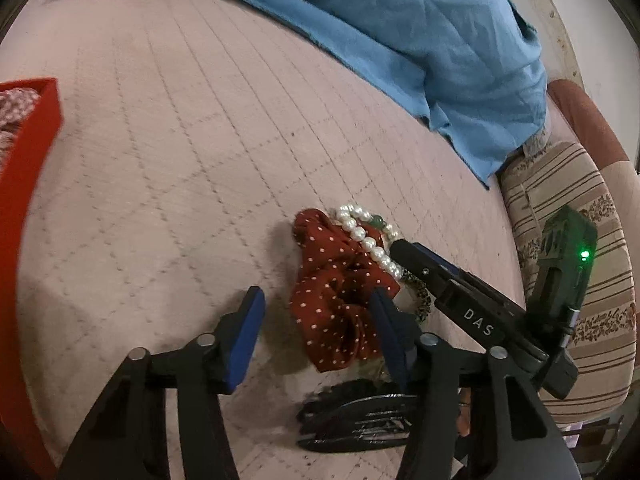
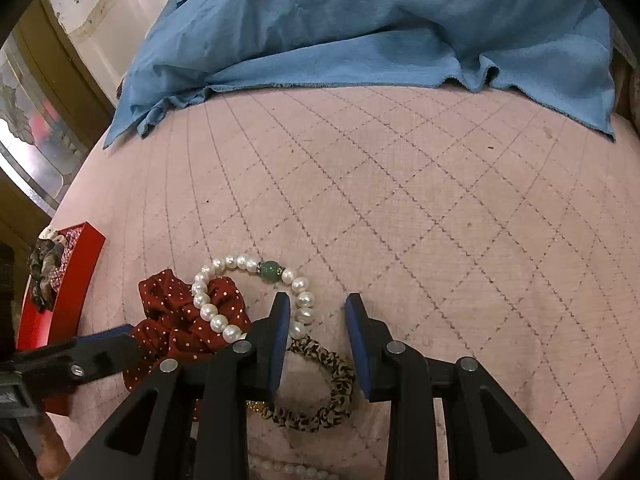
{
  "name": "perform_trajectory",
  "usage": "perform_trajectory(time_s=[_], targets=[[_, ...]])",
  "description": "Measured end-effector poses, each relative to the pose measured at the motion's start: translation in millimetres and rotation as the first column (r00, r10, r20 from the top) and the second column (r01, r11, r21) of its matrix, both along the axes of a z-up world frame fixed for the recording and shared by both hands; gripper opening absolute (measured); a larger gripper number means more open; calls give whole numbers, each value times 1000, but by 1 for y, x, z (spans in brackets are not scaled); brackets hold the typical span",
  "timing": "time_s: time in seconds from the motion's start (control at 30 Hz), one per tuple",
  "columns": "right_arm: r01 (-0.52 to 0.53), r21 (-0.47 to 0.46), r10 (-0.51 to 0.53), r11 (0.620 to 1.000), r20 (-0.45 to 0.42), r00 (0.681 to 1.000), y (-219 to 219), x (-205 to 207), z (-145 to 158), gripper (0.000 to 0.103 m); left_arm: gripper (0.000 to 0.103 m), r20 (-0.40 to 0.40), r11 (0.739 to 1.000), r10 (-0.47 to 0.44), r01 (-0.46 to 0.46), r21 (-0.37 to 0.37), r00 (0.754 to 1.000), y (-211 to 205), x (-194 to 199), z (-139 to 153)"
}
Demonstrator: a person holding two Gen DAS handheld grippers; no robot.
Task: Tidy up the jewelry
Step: 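Grasp the red polka-dot scrunchie with the left tool while the right tool grasps the pearl bracelet, then carry the red scrunchie and pearl bracelet into the red tray and lower them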
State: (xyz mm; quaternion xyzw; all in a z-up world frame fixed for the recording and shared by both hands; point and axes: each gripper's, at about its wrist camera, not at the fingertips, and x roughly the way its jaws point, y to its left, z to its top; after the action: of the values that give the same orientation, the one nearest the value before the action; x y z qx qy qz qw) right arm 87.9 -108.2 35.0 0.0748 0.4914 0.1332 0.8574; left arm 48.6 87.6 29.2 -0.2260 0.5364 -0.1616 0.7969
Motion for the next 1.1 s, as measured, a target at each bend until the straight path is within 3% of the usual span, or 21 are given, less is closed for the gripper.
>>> perform_trajectory(time_s=[0.03,0.07,0.1,0.13,0.17,0.3,0.47,0.63,0.8,1.0,1.1], targets=[[5,9,-5,1000,0,1000,-1,-1,0,29,48,4,1000,-1,1,10,1000,-3,1,0],[7,15,-7,1000,1,1000,-2,-1,-1,23,40,7,1000,-5,4,21,1000,-6,1,0],[0,38,-1,999,1,1000,-3,-2,-1,11,31,6,1000,-8,8,29,1000,-9,2,0],[-8,60,8,998,-2,1000,-3,-2,-1,11,9,-6,999,-17,17,41,1000,-11,4,-2],[-11,81,12,997,-6,1000,-2,-2,-1,11,7,-22,999,-25,26,44,999,-12,4,-4],[-7,135,8,991,-8,1000,-4,-7,4,10,7,14,997,-30,29,65,999,-8,-4,9],[27,204,-31,979,17,999,-14,-18,28,10,7,95,999,-18,14,41,995,8,-20,48],[22,204,-39,979,81,996,-8,-37,65,10,7,194,999,1,-7,34,981,36,-47,90],[-6,177,-17,984,127,992,14,-58,99,10,7,275,995,40,-64,79,961,77,-79,117],[-67,139,44,988,162,986,52,-79,128,10,7,288,980,116,-156,120,951,138,-106,115],[-114,121,92,986,172,981,82,-89,138,10,7,271,961,177,-226,162,946,176,-117,103]])
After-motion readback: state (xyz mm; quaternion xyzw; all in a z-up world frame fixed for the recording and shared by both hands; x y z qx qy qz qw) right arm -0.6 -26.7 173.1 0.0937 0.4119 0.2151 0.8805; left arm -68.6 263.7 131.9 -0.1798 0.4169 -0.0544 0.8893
